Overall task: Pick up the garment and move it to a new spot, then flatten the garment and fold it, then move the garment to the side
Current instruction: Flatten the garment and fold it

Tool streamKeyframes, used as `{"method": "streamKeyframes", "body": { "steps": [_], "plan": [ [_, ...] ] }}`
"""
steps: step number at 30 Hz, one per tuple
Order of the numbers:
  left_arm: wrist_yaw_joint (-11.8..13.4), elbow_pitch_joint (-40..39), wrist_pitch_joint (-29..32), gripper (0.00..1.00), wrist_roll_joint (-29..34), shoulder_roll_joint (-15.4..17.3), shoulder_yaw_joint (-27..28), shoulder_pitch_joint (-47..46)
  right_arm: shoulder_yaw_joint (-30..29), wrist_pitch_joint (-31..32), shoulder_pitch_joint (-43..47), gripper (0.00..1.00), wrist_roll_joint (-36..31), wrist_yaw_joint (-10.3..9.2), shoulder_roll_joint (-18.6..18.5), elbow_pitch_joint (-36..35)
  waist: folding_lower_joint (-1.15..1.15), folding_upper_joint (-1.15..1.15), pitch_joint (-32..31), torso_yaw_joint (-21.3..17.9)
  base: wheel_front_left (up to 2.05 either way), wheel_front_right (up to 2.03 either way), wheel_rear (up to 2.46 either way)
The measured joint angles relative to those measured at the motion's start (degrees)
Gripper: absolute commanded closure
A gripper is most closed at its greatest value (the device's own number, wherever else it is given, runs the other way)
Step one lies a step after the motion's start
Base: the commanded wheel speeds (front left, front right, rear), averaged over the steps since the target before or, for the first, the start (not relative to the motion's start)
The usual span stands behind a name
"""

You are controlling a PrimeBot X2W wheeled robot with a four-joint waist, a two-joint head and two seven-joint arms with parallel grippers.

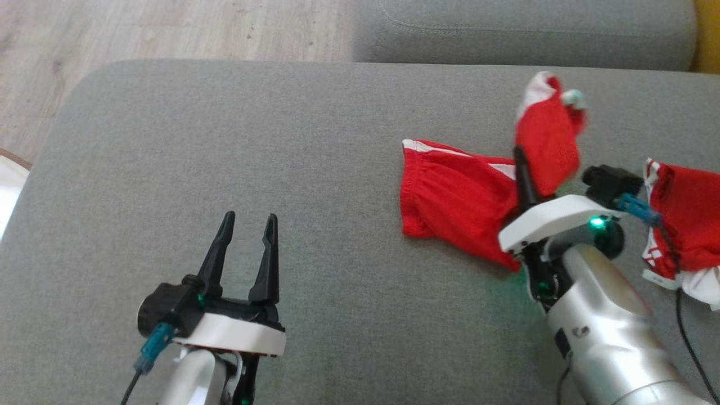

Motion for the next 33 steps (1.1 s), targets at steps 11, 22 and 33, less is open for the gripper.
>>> {"method": "streamKeyframes", "body": {
  "steps": [11,22,33],
  "plan": [
    [0.0,0.0,0.0,0.00,-0.1,0.0,0.0,0.0,13.2,0.0,0.1,1.00,2.8,0.00,0.0,-0.1,0.00,0.00,0.2,1.8,0.00,0.00,0.00],
    [0.1,0.4,0.0,0.00,-0.3,0.0,0.0,0.0,29.0,0.6,0.1,0.00,3.5,0.00,-0.1,1.6,0.00,0.00,0.1,2.8,0.00,0.00,0.00],
    [0.2,0.4,0.0,0.00,-0.7,0.0,0.7,0.0,38.0,2.9,0.1,0.00,5.1,0.00,-0.1,-1.3,0.00,0.00,-0.3,1.2,0.00,0.00,0.00]
  ]
}}
